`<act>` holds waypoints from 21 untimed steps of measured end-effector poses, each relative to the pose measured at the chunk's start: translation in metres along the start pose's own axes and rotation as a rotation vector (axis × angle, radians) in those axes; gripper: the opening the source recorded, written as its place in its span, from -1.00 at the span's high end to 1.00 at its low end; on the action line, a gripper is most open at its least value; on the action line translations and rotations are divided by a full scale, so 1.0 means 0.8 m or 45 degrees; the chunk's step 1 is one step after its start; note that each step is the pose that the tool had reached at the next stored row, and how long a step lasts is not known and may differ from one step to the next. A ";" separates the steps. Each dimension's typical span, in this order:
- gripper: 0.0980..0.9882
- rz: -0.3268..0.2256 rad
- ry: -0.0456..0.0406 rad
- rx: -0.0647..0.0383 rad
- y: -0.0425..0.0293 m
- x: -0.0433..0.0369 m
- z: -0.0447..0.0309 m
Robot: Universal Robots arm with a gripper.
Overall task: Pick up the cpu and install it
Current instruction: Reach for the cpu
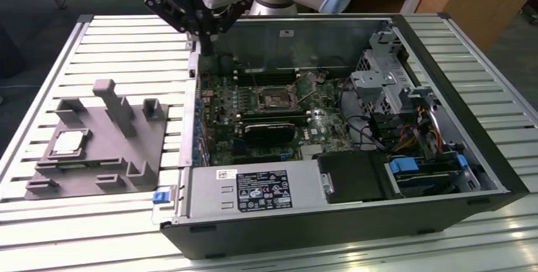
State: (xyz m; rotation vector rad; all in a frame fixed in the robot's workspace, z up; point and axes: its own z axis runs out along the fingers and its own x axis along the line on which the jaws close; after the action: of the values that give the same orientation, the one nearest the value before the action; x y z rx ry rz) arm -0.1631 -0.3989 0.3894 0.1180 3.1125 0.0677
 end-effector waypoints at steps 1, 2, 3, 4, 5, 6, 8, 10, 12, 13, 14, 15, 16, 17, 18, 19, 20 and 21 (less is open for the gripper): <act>0.98 0.000 0.000 0.000 -0.0001 0.001 0.0000; 0.98 0.000 0.000 0.000 -0.0001 0.001 0.0000; 0.98 0.000 0.000 0.000 -0.0002 0.002 0.0000; 0.98 0.000 0.000 0.000 -0.0002 0.003 0.0001; 0.98 0.000 0.000 0.000 -0.0003 0.004 0.0001; 0.98 0.000 0.000 0.000 -0.0003 0.004 0.0001; 0.98 0.000 0.000 0.000 -0.0004 0.006 0.0002; 0.98 0.000 0.000 0.000 -0.0005 0.007 0.0003; 0.98 0.000 0.000 0.000 -0.0006 0.008 0.0004; 0.98 0.000 0.000 0.000 -0.0007 0.008 0.0004; 0.98 0.000 0.000 0.000 -0.0008 0.009 0.0004; 0.98 0.000 0.000 0.000 -0.0008 0.010 0.0005; 0.98 0.000 0.000 0.000 -0.0009 0.011 0.0006; 0.98 0.000 0.000 0.000 -0.0009 0.012 0.0006; 0.98 0.000 0.000 0.000 -0.0010 0.013 0.0007; 0.98 0.000 0.000 0.000 -0.0011 0.013 0.0008; 0.98 0.000 0.000 0.000 -0.0011 0.014 0.0008; 0.98 0.000 0.000 0.000 -0.0012 0.015 0.0009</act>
State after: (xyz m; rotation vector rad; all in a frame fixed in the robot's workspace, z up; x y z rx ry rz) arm -0.1749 -0.3989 0.3883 0.1181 3.1125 0.0676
